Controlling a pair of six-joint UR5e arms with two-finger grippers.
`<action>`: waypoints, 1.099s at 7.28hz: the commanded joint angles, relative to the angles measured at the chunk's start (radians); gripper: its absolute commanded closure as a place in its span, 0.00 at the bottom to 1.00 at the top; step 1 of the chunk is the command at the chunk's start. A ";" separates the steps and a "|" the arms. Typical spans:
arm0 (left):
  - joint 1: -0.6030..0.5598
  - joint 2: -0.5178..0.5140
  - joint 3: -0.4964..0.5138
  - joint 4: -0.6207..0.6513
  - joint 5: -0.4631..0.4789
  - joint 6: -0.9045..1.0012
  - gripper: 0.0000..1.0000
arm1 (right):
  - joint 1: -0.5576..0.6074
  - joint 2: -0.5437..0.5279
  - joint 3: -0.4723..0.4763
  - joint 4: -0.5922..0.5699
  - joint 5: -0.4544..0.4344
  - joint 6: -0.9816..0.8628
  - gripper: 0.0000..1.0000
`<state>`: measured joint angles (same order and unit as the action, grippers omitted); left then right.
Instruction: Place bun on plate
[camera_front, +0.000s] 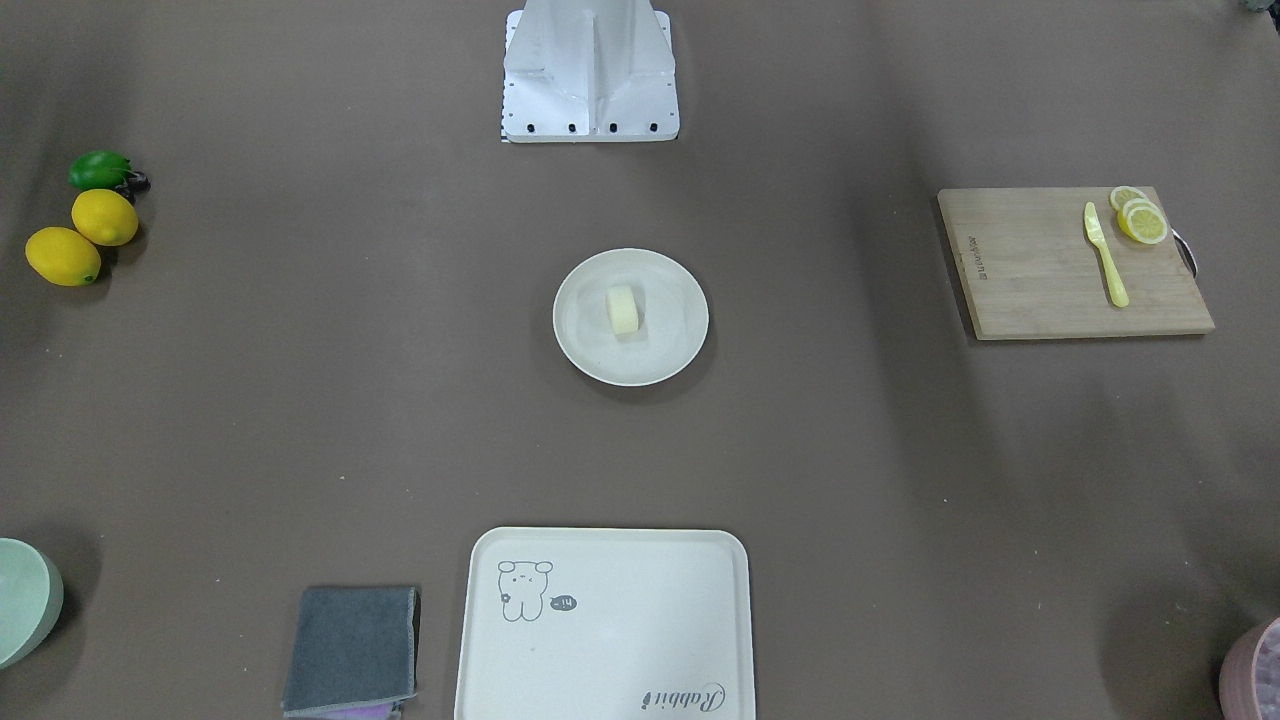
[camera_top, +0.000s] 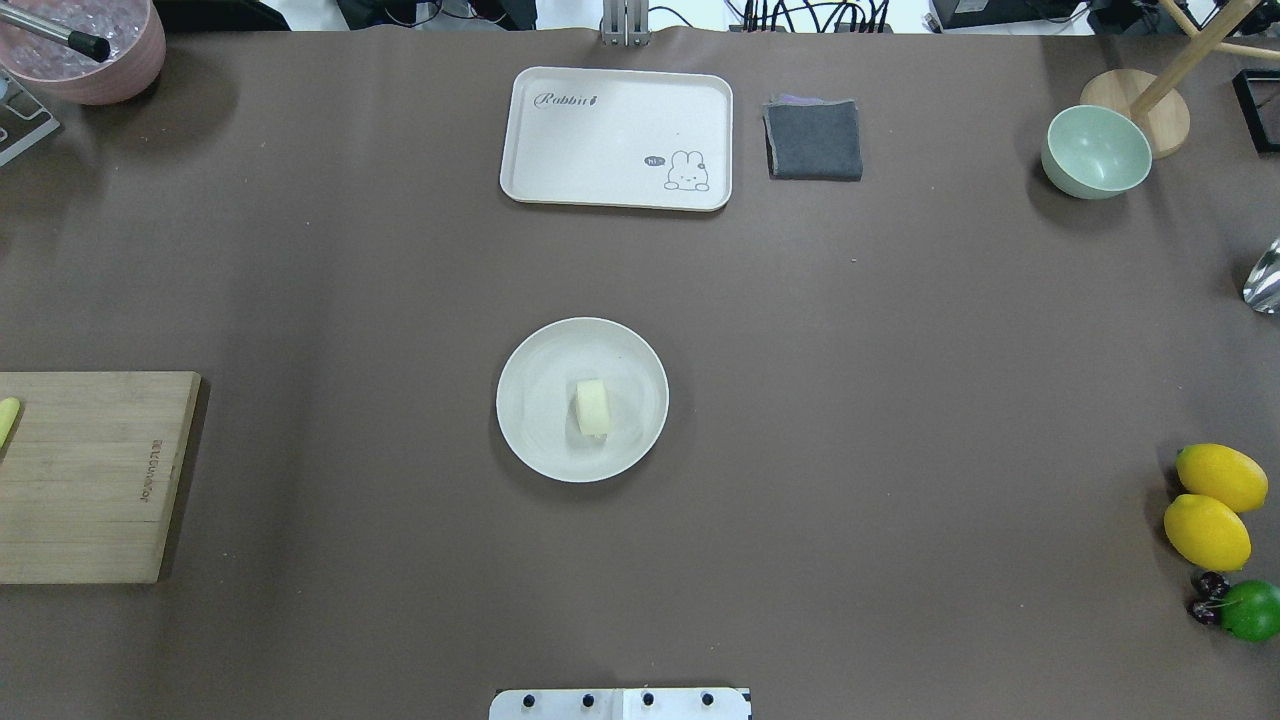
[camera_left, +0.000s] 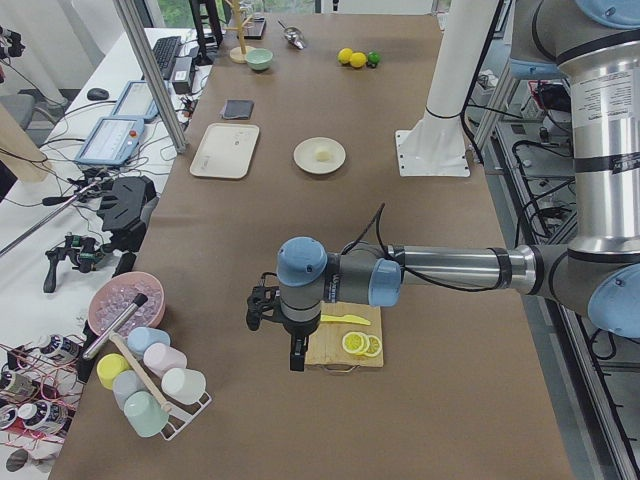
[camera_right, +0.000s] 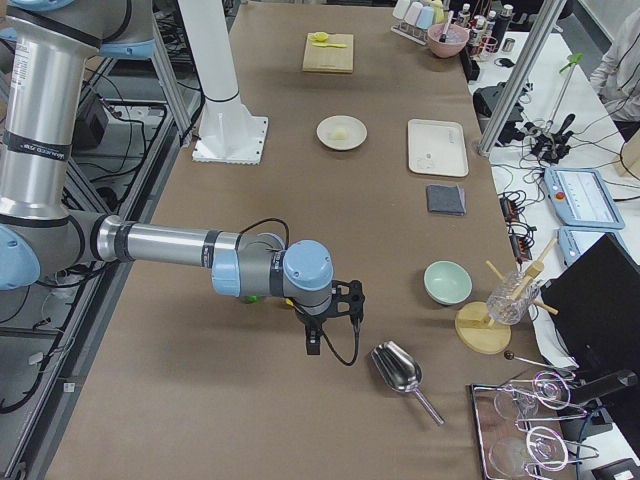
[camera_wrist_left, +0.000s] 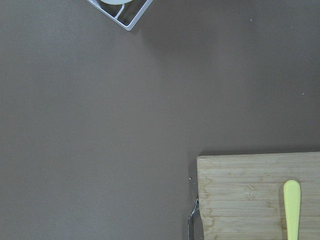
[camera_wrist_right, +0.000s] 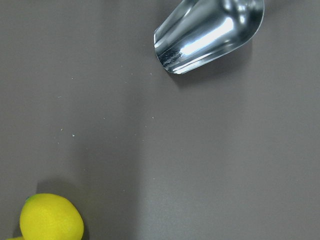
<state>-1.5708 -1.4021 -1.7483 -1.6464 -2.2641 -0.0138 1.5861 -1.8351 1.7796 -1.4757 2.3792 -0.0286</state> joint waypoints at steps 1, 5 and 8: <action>0.000 -0.003 -0.002 -0.013 0.000 0.000 0.02 | -0.002 -0.001 0.001 0.012 0.000 -0.004 0.00; 0.002 -0.006 -0.002 -0.029 0.000 0.000 0.02 | -0.002 -0.013 -0.005 0.044 -0.002 -0.005 0.00; 0.002 -0.008 -0.002 -0.029 0.000 0.000 0.02 | -0.003 -0.013 -0.006 0.044 -0.002 -0.005 0.00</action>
<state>-1.5694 -1.4091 -1.7503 -1.6751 -2.2642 -0.0138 1.5834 -1.8483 1.7739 -1.4312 2.3777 -0.0337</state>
